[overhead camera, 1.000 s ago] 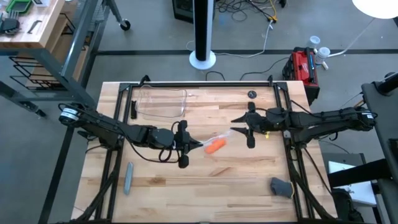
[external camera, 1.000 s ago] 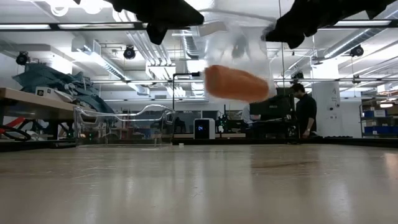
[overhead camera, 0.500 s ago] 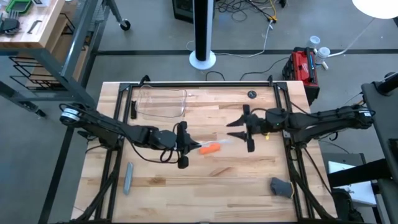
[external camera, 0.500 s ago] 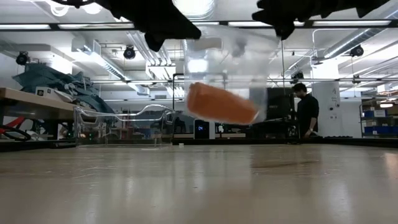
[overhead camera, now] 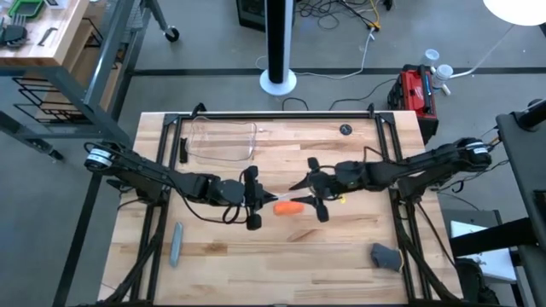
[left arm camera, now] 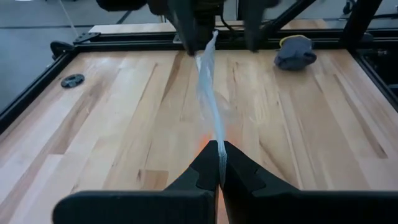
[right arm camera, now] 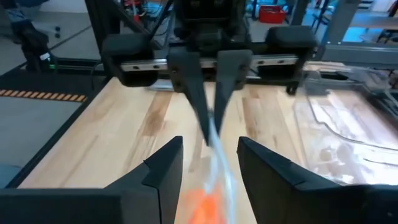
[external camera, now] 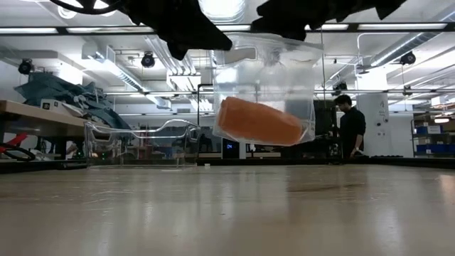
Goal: Roll bandage
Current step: Close the transparent zip bag
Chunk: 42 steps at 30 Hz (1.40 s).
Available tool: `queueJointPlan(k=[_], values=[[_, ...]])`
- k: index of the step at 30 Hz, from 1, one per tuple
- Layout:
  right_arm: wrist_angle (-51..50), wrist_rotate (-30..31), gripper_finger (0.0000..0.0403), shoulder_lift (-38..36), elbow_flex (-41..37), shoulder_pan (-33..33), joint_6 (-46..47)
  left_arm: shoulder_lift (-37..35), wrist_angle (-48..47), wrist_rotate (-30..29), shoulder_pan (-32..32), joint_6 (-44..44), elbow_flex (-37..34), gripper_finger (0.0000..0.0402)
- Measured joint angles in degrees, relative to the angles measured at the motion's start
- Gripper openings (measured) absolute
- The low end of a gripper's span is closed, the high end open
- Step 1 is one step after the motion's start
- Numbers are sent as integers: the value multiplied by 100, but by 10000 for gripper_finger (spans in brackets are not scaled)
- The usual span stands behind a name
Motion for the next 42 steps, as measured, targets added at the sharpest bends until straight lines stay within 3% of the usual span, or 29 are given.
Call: queueJointPlan(k=[13, 25, 28, 32, 34, 42], values=[[-236, 3, 156, 719, 496, 53, -6, 9, 257, 0, 0, 80, 0, 0], [-191, 3, 133, 714, 516, 53, -9, 26, 236, 11, 0, 82, 0, 0], [-192, 3, 109, 714, 516, 53, -8, 26, 231, 15, 0, 82, 0, 0], [-226, 3, 30, 714, 516, 51, -57, 26, 235, 73, 0, 84, 0, 0], [-271, 5, 9, 714, 516, 51, -130, 26, 258, 103, 0, 93, 0, 0], [-473, 3, 52, 710, 516, 51, -1, 26, 405, 247, -20, 231, 0, 0]])
